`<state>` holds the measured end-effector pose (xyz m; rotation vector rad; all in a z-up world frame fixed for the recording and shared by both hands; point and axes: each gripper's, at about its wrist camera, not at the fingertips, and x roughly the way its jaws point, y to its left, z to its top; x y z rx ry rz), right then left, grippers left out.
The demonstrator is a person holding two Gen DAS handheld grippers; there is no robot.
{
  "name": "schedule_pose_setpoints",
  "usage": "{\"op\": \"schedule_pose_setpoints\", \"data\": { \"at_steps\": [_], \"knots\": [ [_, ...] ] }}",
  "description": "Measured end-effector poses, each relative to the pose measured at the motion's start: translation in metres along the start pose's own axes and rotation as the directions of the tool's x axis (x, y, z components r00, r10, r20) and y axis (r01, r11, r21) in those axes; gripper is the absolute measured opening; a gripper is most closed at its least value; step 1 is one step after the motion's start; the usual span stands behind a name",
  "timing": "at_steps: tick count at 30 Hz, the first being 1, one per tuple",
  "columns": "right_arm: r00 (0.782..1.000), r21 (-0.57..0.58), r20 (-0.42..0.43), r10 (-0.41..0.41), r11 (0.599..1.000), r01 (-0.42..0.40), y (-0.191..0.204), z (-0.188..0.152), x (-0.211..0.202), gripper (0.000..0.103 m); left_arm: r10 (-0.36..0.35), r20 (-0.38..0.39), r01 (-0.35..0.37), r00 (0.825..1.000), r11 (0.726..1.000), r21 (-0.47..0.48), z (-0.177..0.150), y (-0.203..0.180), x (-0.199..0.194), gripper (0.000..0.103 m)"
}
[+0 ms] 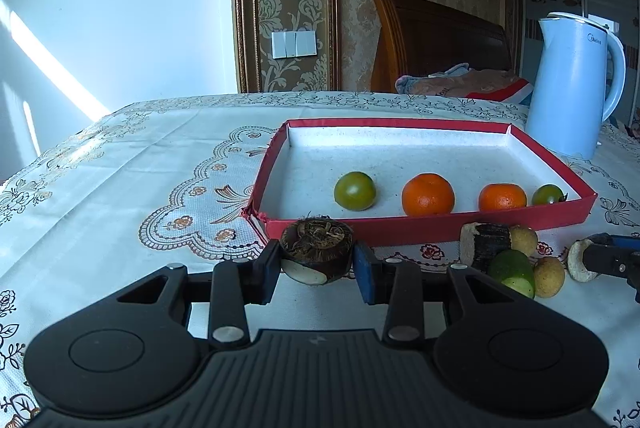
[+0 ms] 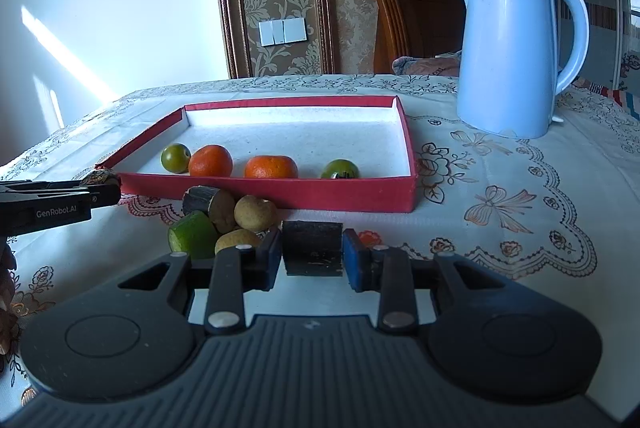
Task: Organize fruits
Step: 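Carry the eggplant slice in the left tool into the tray while the right carries the chunk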
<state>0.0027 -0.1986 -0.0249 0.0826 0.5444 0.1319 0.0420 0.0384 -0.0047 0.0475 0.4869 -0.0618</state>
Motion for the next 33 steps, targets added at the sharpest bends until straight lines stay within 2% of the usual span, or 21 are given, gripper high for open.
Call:
{"op": "schedule_pose_setpoints", "data": {
  "at_steps": [18,33],
  "knots": [
    [1.000,-0.034,0.002,-0.017,0.999,0.017,0.006,0.001,-0.001,0.031,0.062,0.018,-0.061,0.998,0.998,-0.029,0.003,0.004,-0.002,0.038],
    [0.997,-0.058,0.074,0.028,0.998,-0.024,0.016,0.027,0.001,0.031,0.066,0.046,-0.064,0.997,0.997,-0.038,0.016,-0.004,0.002,0.038]
  ]
}}
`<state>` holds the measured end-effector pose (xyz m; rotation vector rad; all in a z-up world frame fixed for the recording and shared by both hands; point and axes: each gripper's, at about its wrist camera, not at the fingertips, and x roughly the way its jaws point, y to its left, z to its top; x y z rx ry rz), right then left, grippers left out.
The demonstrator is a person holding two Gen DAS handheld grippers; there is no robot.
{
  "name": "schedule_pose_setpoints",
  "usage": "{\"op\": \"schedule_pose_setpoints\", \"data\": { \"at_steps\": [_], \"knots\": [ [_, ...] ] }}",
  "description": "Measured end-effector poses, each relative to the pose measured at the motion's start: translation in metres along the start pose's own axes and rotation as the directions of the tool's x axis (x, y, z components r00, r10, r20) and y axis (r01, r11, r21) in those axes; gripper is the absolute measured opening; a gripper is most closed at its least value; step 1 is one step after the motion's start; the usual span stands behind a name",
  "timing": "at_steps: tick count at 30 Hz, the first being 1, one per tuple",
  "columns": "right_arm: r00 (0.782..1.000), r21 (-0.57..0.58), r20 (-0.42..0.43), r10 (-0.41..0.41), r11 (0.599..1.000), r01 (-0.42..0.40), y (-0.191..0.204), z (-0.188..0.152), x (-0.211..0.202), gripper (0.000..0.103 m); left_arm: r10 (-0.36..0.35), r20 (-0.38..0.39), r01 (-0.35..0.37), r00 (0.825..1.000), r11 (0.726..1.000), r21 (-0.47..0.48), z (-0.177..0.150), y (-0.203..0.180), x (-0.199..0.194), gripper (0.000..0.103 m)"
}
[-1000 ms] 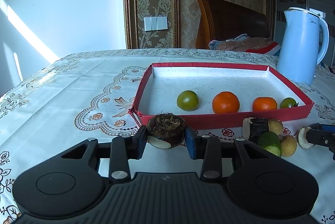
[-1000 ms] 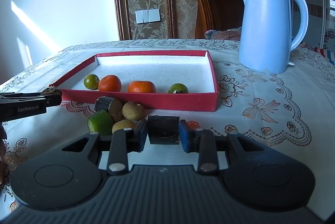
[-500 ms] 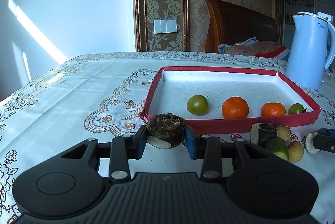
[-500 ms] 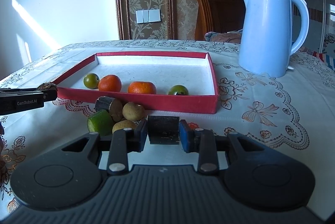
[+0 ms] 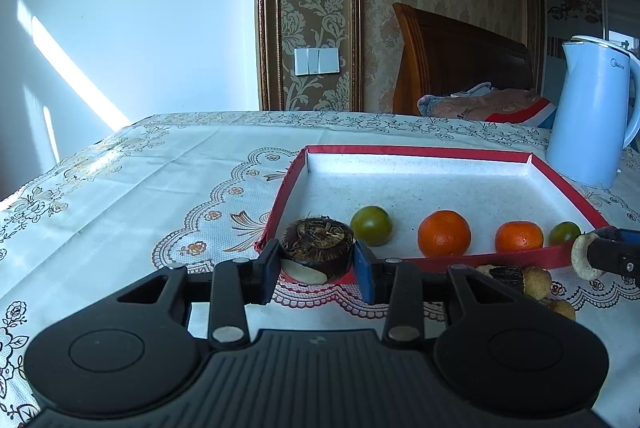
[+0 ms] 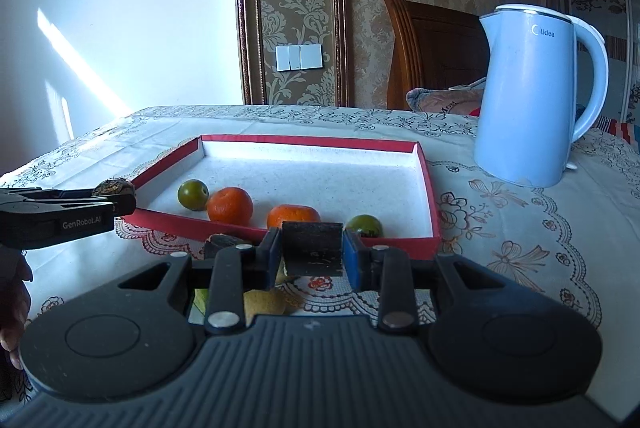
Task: Organize fruits
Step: 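Carry the eggplant slice in the left tool into the tray while the right carries the chunk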
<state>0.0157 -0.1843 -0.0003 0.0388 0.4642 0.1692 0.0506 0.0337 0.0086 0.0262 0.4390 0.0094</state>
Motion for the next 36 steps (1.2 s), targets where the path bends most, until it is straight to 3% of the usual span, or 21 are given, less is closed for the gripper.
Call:
{"op": "schedule_pose_setpoints", "data": {
  "at_steps": [19,23,36],
  "knots": [
    [0.999,-0.027,0.043,0.029,0.999,-0.028,0.002,0.039,0.035,0.031,-0.003,-0.005,0.003,1.000,1.000,-0.026,0.030,-0.008,0.032,0.038],
    [1.000,0.046,0.008,0.028,0.999,-0.028,-0.021,0.046,0.053,0.031,-0.002,-0.019,0.001,1.000,1.000,-0.025,0.034,-0.012,0.046,0.038],
    [0.999,0.044,-0.035,-0.035,0.998,0.036,-0.032,0.036,0.090,0.031,0.001,-0.021,-0.001,1.000,1.000,0.006,0.031,-0.023,0.065,0.038]
  ]
}}
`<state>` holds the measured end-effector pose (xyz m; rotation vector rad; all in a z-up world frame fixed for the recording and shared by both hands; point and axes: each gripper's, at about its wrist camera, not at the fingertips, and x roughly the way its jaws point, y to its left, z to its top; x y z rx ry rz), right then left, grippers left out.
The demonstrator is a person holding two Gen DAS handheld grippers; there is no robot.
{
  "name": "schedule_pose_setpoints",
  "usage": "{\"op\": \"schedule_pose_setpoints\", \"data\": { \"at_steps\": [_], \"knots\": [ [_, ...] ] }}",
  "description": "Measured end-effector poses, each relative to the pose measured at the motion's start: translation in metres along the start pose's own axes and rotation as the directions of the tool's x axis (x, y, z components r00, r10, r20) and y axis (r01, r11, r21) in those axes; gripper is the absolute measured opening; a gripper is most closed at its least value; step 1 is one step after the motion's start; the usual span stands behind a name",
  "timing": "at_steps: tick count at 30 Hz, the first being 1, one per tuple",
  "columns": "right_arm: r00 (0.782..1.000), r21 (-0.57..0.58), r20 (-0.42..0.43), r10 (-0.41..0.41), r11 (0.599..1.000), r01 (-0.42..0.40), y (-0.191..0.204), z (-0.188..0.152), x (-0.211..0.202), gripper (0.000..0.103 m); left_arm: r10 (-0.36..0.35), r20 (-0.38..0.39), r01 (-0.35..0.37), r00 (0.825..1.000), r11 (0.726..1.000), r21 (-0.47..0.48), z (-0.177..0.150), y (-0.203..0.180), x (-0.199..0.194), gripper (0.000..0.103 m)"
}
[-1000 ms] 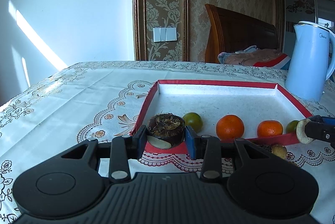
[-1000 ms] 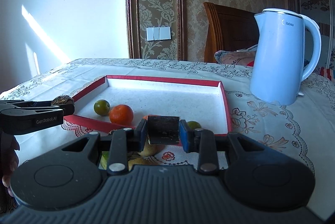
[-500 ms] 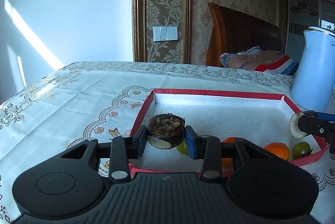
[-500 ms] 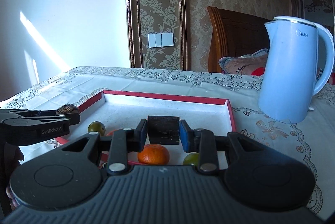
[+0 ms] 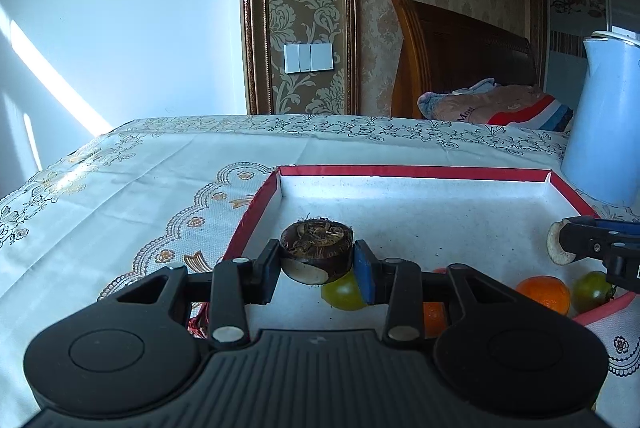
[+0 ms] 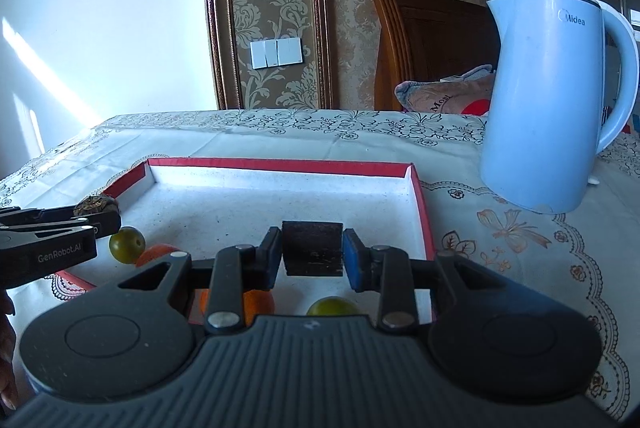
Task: Organize fruits
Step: 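Carry the eggplant slice in the left tool into the tray while the right carries the chunk, then open the left tool releasing the slice while the right tool releases the chunk in the tray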
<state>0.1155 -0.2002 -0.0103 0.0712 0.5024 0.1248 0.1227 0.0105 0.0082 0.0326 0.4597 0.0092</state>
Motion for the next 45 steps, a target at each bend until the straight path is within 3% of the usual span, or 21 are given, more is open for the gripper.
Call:
{"op": "schedule_pose_setpoints", "data": {
  "at_steps": [17,45],
  "knots": [
    [0.999,0.000,-0.044,-0.020,1.000,0.020,0.003,-0.010,0.017,0.031,0.008,0.016,-0.008,1.000,1.000,0.015,-0.004,-0.004,0.004,0.038],
    [0.999,-0.010,-0.032,-0.027,1.000,0.026,0.004,-0.014,0.013,0.031,0.002,0.028,-0.003,1.000,0.999,0.046,-0.009,-0.009,0.004,0.040]
  ]
}}
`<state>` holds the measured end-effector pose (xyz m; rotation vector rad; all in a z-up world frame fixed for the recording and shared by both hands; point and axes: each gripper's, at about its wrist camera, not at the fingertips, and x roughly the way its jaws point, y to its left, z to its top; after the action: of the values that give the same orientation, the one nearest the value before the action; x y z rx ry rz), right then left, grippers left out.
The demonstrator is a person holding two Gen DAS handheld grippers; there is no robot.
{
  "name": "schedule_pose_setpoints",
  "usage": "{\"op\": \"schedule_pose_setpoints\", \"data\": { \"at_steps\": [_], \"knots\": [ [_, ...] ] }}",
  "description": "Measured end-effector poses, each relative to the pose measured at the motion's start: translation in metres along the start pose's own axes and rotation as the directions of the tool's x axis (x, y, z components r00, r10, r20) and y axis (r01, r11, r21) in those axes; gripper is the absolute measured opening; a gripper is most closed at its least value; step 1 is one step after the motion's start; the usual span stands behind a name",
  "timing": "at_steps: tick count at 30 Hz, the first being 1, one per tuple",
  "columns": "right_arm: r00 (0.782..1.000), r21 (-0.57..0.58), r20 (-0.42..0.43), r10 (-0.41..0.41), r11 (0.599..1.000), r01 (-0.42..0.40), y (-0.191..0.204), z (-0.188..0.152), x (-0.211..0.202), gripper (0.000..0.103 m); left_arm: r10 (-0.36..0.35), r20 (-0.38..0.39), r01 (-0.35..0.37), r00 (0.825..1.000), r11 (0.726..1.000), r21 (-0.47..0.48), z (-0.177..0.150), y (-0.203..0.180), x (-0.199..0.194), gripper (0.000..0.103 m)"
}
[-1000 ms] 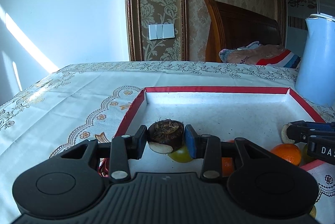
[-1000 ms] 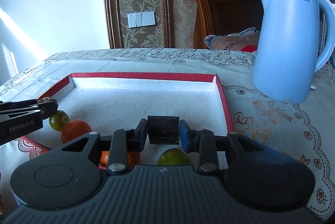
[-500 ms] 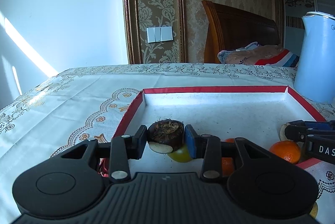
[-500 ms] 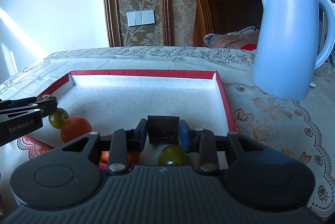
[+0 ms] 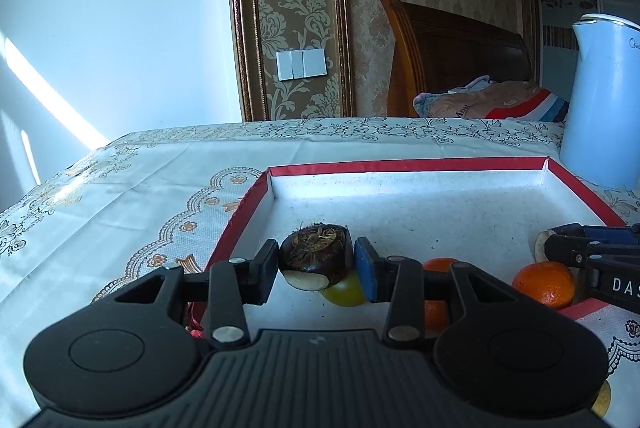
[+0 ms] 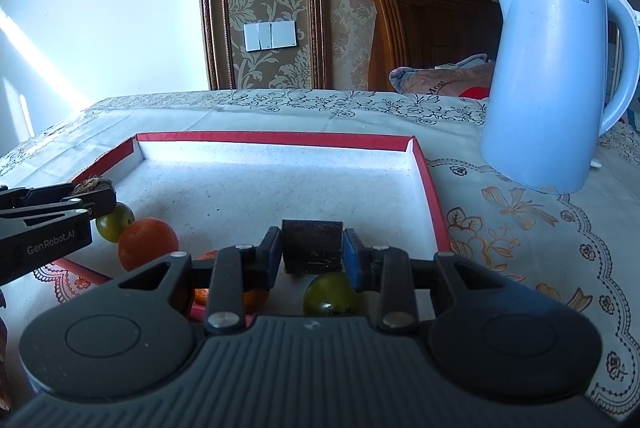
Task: Organize fruits
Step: 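Open the left tool releasing the slice while the right tool releases the chunk in the tray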
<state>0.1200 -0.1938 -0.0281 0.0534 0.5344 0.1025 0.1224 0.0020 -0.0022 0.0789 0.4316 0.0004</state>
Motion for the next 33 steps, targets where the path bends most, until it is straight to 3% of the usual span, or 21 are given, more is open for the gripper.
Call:
{"op": "schedule_pose_setpoints", "data": {
  "at_steps": [4,6,10,14,17,30,33],
  "knots": [
    [1.000,0.004,0.002,-0.001,1.000,0.001,0.0000,-0.0007,-0.0009,0.031,-0.002,-0.003,0.002,1.000,1.000,-0.008,0.0001,0.0008,0.0004,0.043],
    [1.000,0.007,0.002,-0.004,1.000,0.004,-0.0001,-0.0013,-0.0013,0.031,0.011,-0.006,-0.011,1.000,1.000,-0.013,0.0002,0.0015,0.0014,0.064],
    [1.000,0.007,0.003,-0.006,1.000,0.006,0.0002,-0.0014,-0.0017,0.032,0.021,-0.016,-0.021,1.000,0.999,-0.026,0.0002,0.0039,0.0028,0.073],
    [1.000,0.016,0.005,-0.006,1.000,0.006,-0.0008,-0.0016,-0.0028,0.032,0.014,-0.021,-0.014,1.000,1.000,-0.023,0.0000,0.0038,0.0034,0.076],
    [1.000,0.024,0.010,-0.012,1.000,0.012,-0.0022,-0.0021,-0.0038,0.038,0.004,-0.034,-0.005,0.999,1.000,-0.023,-0.0007,0.0041,0.0041,0.082],
    [1.000,0.043,0.024,-0.018,0.999,0.017,-0.0037,-0.0043,-0.0080,0.038,-0.005,-0.040,0.004,0.999,0.999,-0.035,-0.0035,0.0087,-0.0008,0.082],
    [0.999,0.045,0.035,-0.023,0.999,0.021,-0.0042,-0.0044,-0.0101,0.046,-0.003,-0.041,0.002,0.999,0.999,-0.032,-0.0041,0.0097,-0.0031,0.082]
  ]
}}
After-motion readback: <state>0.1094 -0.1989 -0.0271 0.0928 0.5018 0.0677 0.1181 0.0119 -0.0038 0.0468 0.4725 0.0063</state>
